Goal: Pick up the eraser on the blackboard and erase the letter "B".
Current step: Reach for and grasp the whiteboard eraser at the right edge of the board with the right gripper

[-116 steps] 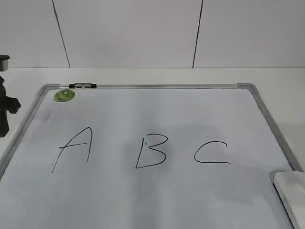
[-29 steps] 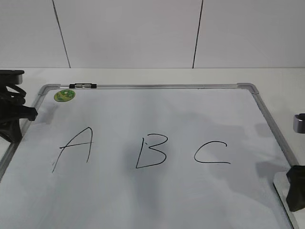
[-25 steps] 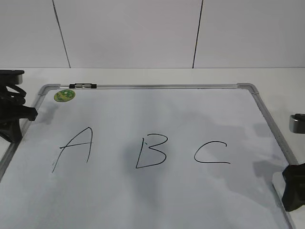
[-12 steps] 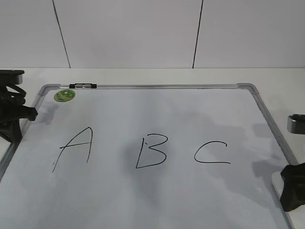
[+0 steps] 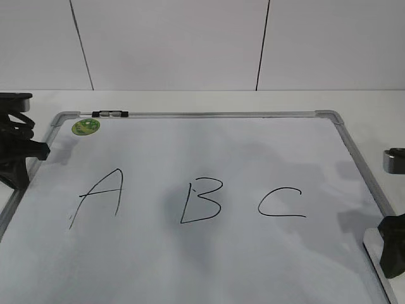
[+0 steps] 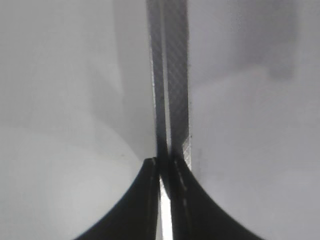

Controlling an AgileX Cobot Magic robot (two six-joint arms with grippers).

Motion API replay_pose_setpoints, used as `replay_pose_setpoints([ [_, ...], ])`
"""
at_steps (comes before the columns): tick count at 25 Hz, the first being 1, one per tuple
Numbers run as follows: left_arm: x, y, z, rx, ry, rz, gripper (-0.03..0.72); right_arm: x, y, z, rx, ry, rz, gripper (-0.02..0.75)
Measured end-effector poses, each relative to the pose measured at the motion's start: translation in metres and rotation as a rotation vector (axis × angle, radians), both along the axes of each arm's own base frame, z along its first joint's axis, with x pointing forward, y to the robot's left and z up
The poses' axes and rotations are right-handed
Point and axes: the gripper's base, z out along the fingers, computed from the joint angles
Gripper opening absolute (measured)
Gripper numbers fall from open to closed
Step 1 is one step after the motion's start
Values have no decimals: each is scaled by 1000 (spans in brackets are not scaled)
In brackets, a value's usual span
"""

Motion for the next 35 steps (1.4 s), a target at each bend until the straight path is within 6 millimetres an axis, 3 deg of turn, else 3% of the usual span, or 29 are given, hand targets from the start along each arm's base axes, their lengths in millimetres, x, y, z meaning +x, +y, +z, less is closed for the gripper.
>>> replay_pose_setpoints([
  [35,0,0,0,0,-2,0,19,6,3,5,20,7,-9,626],
])
